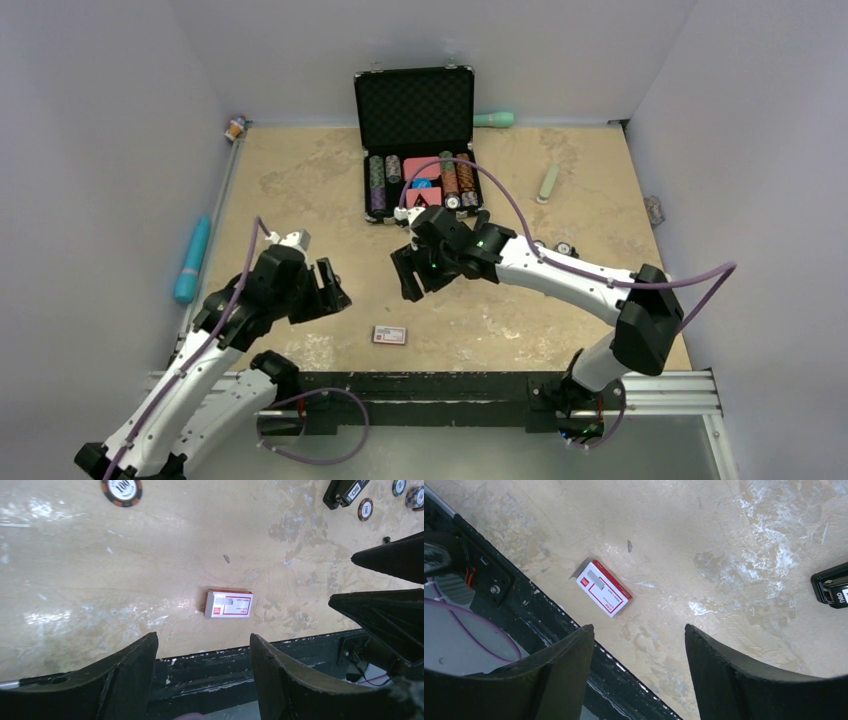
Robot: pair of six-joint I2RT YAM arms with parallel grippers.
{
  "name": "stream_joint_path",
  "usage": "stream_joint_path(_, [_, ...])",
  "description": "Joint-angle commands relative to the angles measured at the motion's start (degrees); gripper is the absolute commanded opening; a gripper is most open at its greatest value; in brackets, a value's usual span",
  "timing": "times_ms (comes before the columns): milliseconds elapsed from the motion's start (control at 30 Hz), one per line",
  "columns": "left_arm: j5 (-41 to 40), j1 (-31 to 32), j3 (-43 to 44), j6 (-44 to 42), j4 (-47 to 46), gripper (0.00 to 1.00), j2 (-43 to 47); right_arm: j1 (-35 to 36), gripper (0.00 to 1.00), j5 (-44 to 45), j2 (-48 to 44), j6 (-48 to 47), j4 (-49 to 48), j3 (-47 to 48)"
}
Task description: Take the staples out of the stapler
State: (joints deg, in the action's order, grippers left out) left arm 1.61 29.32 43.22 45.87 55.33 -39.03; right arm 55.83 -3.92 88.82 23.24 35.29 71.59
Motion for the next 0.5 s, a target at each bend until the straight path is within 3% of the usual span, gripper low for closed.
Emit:
stream_joint_path(0, [-8.2, -0.2, 5.5, -3.3, 10.2, 0.72, 3.9, 1.1, 0.71, 0.6, -1.6, -3.6, 0.3, -0.5])
stream_joint_path(267, [-13.9, -0.2, 7.1, -4.4, 13.3, 0.73, 13.4, 8.2, 0.66, -6.0, 3.0, -0.2, -3.2, -0.2])
stream_joint_path(467, [-14.8, -0.2, 5.9, -4.8, 11.3, 0.73, 16.2, 13.6, 0.52, -12.3, 10.7, 0.6, -7.8, -0.2])
